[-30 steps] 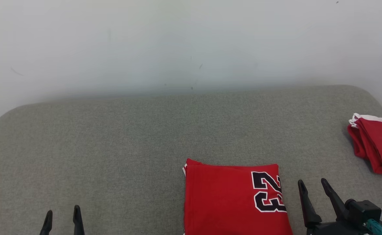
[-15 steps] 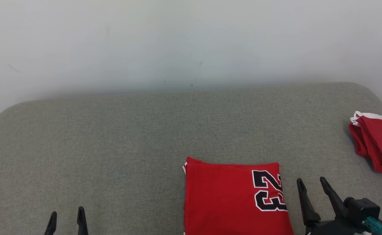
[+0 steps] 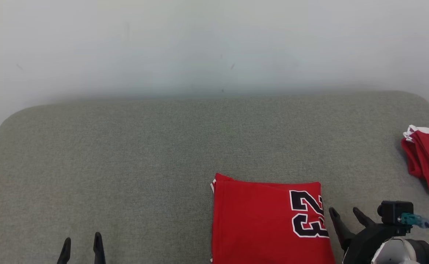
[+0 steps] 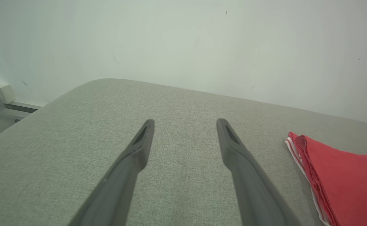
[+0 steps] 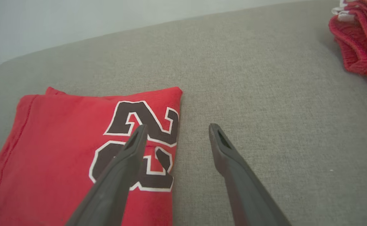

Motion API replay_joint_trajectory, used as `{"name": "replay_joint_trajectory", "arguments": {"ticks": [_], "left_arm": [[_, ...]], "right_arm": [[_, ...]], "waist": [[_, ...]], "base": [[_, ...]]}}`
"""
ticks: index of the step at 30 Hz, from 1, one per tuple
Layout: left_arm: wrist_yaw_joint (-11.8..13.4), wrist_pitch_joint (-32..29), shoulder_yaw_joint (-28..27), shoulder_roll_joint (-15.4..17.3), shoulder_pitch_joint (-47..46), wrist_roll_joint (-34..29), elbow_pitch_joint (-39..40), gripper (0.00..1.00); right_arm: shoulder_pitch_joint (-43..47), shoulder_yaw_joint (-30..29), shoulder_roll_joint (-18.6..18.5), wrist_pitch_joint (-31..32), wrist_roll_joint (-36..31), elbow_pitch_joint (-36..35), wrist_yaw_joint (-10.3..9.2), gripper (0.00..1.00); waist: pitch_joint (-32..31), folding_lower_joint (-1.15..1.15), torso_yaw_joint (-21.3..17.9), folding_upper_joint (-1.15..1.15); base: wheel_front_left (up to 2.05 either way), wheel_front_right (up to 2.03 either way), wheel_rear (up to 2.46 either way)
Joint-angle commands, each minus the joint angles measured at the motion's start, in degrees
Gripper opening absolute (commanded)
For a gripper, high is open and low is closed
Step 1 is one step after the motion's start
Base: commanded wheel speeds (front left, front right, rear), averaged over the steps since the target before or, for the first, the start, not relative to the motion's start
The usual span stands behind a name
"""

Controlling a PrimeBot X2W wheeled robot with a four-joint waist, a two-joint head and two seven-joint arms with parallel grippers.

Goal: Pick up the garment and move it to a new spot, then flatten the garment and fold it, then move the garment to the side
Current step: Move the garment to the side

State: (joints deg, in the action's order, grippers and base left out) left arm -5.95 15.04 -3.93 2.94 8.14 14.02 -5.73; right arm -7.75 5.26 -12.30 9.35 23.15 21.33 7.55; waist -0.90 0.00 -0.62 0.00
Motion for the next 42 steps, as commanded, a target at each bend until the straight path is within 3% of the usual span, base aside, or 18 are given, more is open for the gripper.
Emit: {"name": "replay_joint_trajectory", "arguments": {"ticks": [1, 11, 19, 26, 27, 28, 29, 38, 42], "left_arm": [[0.3, 0.2, 0.1, -0.1, 0.4, 0.3, 0.2, 1.0], [0.5, 0.2, 1.5, -0.1, -0.3, 0.6, 0.1, 1.0], [0.3, 0.2, 2.2, -0.1, -1.3, 0.5, -0.2, 1.0], [0.0, 0.2, 2.7, -0.1, -2.1, 0.8, -0.5, 1.0], [0.1, 0.2, 2.7, -0.1, -2.1, 0.9, -0.6, 1.0], [0.2, 0.2, 2.8, -0.1, -2.3, 1.0, -0.5, 1.0], [0.2, 0.2, 2.8, -0.1, -2.5, 1.0, -0.6, 1.0], [1.1, 0.2, 2.7, -0.1, -3.8, 1.8, 1.1, 1.0], [1.6, 0.2, 2.9, -0.1, -4.2, 2.2, 2.3, 1.0]], "right_arm": [[-0.5, -0.3, -0.3, 1.3, 0.6, 0.2, -0.16, 1.0], [-2.7, -3.8, 0.0, 18.9, 2.0, 1.3, -0.16, 1.0], [-3.0, -6.6, 2.1, 26.7, 0.6, 2.3, -0.16, 1.0], [-4.0, -7.2, 2.2, 31.8, -4.6, 3.1, -0.16, 1.0], [-4.4, -7.1, 2.1, 32.4, -5.2, 3.0, -0.16, 0.47], [-4.8, -6.9, 1.9, 33.0, -5.8, 3.0, -0.16, 0.34], [-5.1, -6.6, 1.7, 33.7, -6.5, 2.8, -0.16, 0.0], [-11.6, -2.5, -2.3, 37.6, -8.2, -1.9, -0.16, 0.0], [-16.2, -1.2, -6.1, 39.9, -8.0, -4.6, -0.16, 0.0]], "waist": [[0.3, 0.0, 0.4, 0.0], [2.1, 0.0, 4.0, 0.0], [3.5, 0.0, 6.9, 0.0], [4.8, 0.0, 8.4, 0.0], [5.0, 0.0, 8.5, 0.0], [5.2, 0.0, 8.5, 0.0], [5.3, 0.0, 8.5, 0.0], [7.5, 0.0, 6.8, 0.0], [8.5, 0.0, 5.0, 0.0]], "base": [[0.0, 0.0, 0.0], [0.0, 0.0, 0.0], [0.0, 0.0, 0.0], [0.0, 0.0, 0.0], [0.0, 0.0, 0.0], [0.0, 0.0, 0.0], [0.0, 0.0, 0.0], [0.0, 0.0, 0.0], [0.0, 0.0, 0.0]]}}
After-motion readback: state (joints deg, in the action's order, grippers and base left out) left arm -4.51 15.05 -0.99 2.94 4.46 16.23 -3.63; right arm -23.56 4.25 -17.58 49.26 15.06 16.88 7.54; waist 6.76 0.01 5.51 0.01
